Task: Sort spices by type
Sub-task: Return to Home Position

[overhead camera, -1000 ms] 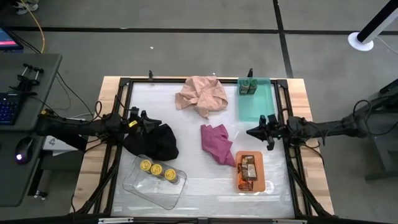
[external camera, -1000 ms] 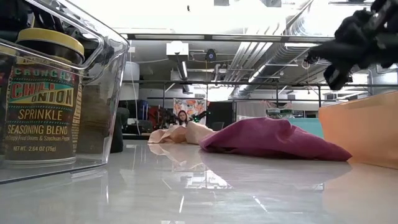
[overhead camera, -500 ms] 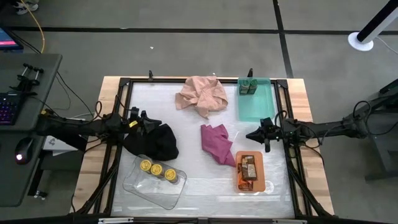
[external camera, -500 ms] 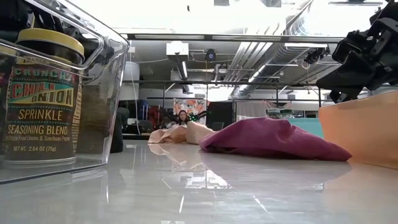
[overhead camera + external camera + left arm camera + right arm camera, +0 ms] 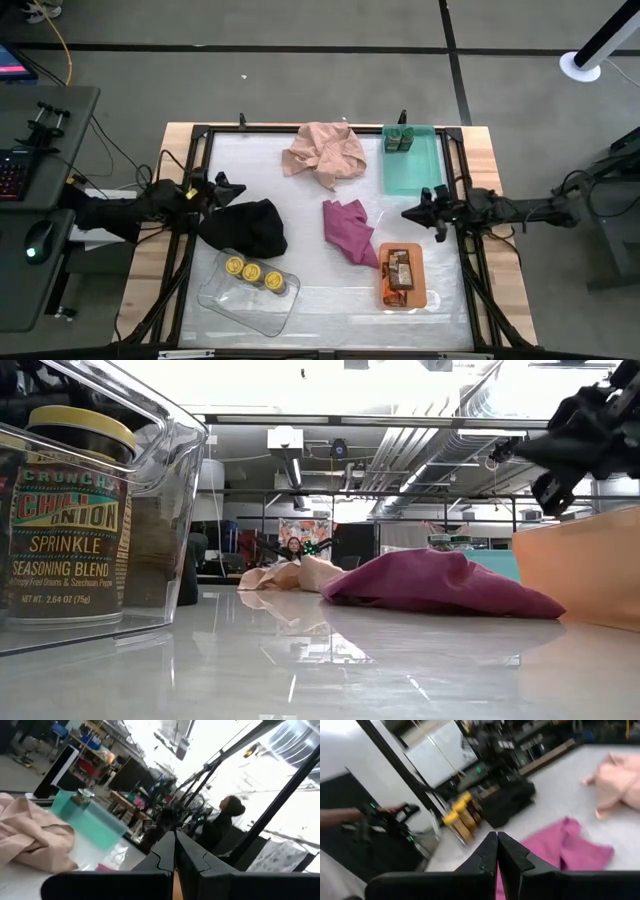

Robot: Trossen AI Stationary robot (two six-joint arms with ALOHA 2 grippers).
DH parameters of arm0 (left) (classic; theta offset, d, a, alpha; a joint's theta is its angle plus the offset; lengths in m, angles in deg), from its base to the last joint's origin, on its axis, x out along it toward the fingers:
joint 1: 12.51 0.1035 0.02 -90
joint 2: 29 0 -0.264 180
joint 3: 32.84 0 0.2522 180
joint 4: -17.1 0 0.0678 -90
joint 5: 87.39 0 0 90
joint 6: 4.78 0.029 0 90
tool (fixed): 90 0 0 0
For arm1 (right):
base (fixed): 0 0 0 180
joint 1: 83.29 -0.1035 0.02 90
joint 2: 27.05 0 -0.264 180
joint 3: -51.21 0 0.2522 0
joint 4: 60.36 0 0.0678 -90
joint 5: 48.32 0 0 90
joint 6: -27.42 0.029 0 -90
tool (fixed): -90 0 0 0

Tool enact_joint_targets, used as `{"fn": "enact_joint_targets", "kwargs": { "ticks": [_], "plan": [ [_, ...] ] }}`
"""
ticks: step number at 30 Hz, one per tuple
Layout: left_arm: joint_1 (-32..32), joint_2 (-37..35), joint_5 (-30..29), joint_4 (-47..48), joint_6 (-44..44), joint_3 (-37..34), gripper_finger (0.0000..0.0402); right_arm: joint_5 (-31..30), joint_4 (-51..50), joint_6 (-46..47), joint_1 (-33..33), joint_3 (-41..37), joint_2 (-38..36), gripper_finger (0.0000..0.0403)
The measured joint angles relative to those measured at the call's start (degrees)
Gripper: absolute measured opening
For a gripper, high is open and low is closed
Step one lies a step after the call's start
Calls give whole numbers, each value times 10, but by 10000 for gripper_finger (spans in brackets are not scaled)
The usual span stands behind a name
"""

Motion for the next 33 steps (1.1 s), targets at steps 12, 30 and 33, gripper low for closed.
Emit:
{"fn": "enact_joint_targets", "kwargs": {
  "ticks": [12,30,33],
  "plan": [
    [0,0,-2,11,0,0,1,2,16,0,3,0,-23,4],
    [-10,0,-3,57,187,0,1,2,1,0,3,0,-22,4],
    [-31,0,-2,84,293,0,1,2,1,0,3,0,-22,4]
  ]
}}
